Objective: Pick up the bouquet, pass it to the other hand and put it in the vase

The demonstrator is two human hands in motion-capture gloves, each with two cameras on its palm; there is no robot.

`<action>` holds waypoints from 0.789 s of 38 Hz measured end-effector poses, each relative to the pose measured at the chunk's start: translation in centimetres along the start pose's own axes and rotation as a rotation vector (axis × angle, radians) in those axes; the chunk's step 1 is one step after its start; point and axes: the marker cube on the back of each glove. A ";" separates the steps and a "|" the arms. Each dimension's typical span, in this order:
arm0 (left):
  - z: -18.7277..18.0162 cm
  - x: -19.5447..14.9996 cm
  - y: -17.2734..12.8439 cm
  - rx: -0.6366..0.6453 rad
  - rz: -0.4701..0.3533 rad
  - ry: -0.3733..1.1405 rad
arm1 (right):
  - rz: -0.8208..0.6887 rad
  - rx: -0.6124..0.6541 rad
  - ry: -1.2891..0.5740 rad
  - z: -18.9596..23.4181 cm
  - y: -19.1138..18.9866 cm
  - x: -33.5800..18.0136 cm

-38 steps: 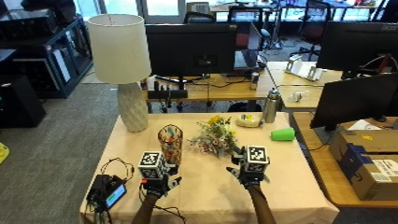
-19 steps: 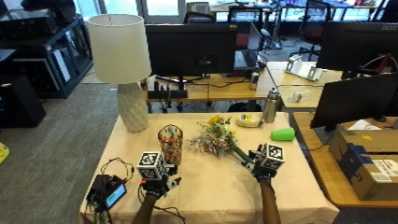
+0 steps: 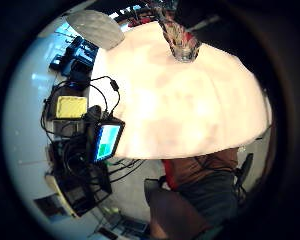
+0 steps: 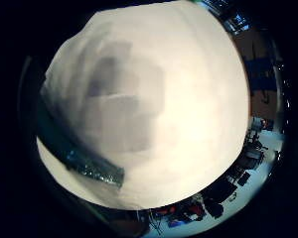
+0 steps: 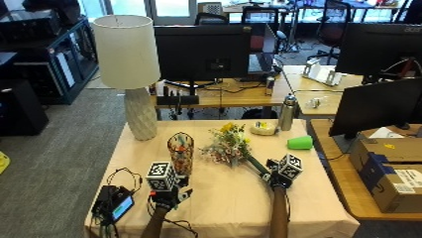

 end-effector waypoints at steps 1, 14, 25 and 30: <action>0.0 0.1 0.1 0.000 0.001 0.001 | 0.019 0.013 0.008 0.1 -0.2 0.3; 0.3 -0.3 -0.2 0.009 0.003 0.009 | 0.161 0.178 0.243 0.3 -0.4 2.4; 1.2 -0.5 -1.0 0.013 0.008 0.020 | 0.279 0.277 0.462 -0.1 -0.6 3.4; 1.2 -0.5 -1.0 0.012 0.004 0.021 | 0.338 0.186 0.533 0.1 0.9 3.3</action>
